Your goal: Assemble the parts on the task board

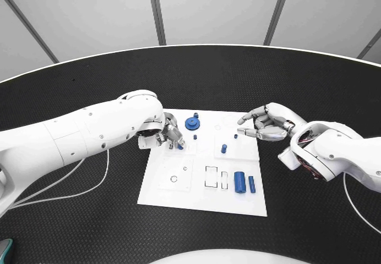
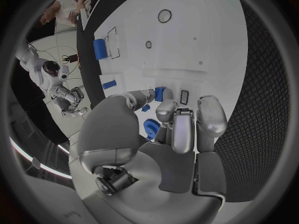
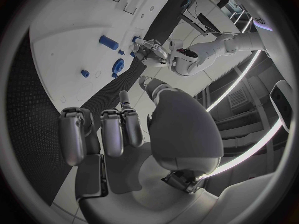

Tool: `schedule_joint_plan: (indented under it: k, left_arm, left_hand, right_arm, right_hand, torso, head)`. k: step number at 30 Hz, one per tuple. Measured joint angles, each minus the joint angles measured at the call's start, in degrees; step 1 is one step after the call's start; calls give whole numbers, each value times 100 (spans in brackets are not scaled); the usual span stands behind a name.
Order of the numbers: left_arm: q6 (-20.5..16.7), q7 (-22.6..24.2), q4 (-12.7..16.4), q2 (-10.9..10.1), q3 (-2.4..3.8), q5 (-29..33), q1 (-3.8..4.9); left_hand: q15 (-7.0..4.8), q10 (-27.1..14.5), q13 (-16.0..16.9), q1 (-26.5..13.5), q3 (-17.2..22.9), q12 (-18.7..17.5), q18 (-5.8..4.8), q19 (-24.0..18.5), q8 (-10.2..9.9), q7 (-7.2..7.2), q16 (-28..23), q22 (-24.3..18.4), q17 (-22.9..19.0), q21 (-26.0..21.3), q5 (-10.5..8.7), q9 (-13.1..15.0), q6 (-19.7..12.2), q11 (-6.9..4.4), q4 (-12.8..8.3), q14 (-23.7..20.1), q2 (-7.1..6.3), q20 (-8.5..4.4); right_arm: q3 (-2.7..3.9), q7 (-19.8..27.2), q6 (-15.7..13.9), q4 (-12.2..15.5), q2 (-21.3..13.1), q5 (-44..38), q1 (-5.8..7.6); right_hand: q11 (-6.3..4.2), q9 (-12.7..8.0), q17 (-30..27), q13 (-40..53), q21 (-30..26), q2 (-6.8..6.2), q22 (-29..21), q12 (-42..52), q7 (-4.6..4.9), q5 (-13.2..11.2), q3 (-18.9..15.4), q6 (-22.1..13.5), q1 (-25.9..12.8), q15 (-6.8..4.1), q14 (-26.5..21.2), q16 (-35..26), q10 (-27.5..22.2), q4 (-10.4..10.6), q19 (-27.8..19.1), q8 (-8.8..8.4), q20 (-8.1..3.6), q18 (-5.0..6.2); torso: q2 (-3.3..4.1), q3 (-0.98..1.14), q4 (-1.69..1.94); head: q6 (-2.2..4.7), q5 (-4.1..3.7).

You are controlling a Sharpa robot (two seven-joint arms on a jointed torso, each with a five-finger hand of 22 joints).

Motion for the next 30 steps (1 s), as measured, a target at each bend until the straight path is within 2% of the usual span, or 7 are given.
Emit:
schedule_joint_plan:
  k: [7, 13, 14, 18, 21, 30]
  left_arm:
    - [-48, -7, -15, 0, -1, 0, -1]
    - [-76, -3, -18, -6, -1, 1, -1]
    - [-78, -3, -17, -9, -1, 2, -1]
    - [-83, -4, -12, -22, -1, 4, -1]
    - [-96, -3, -4, -39, -1, 6, -1]
    - [-105, -10, 36, -93, 0, 8, -1]
  left_hand:
    - [0, 8, 4, -78, 61, 0, 1, 0, -44, -20, 0, 0, 0, 0, -26, -28, 20, -8, -75, 0, -27, 0]
    - [0, 19, 24, -195, -182, 22, 0, 0, -67, -49, 0, 0, 0, 0, -53, -47, 97, -21, 89, 0, -56, 0]
    - [0, 19, 34, -245, -264, 22, -58, 0, -81, -56, 0, -1, 0, 0, -53, -55, 129, -21, 128, 0, -60, 0]
    - [0, 19, 60, -329, -591, 22, -59, 0, -81, -59, 0, -1, 0, 0, -73, -90, 169, -21, 290, 0, -142, 0]
    - [1, 18, 67, -342, -762, 22, -58, 0, -105, -58, 0, -1, 0, 0, -74, -100, 188, -20, 385, 0, -154, 0]
    - [1, 18, 66, -342, -1104, 22, -57, 0, -130, -58, 0, -1, -1, 0, -74, -127, 188, -20, 521, 0, -154, 0]
  right_arm:
    - [0, 4, -5, -6, 4, 0, 0]
    - [0, 5, -6, -11, 7, 0, 0]
    - [0, 5, -6, -12, 7, 0, 0]
    - [0, 8, -7, -14, 6, 0, 0]
    - [0, 12, -5, -16, 2, 0, 0]
    - [0, 12, 0, -47, -3, 0, 0]
  right_hand:
    - [0, 0, 0, -1, 0, 0, 0, 0, 0, 0, 0, 0, 0, 0, 0, 0, 0, 0, 0, 0, 0, 0]
    - [0, 0, 0, -1, 0, 0, 0, 0, 0, 0, 0, 0, 0, 0, 0, -40, 0, 0, 0, -1, 0, 0]
    - [0, 0, 0, -1, 0, 0, 0, 0, 0, 0, 0, 0, 0, 0, 0, -40, 0, 0, 0, -1, 0, 0]
    - [0, 0, 0, -1, 0, 0, 0, 0, 0, 0, 0, 0, 0, 0, 0, -40, 0, 0, 0, -1, 0, 0]
    - [0, 0, 0, -1, 0, 0, 0, 0, 0, 0, 0, 0, 0, 0, 0, -40, 0, 0, 0, -1, 0, 0]
    - [0, 0, -1, -2, -23, 0, 0, -23, 0, 0, 0, 0, 0, 0, 0, -40, 0, 0, 0, -1, 0, 0]
  torso:
    - [0, -3, 1]
    - [1, -4, 2]
    - [1, -4, 3]
    - [1, -3, 3]
    - [1, -3, 3]
    - [1, -4, 4]
  head:
    - [-4, -1]
    - [0, -1]
    - [0, -1]
    - [0, -2]
    - [0, -3]
    - [9, -12]
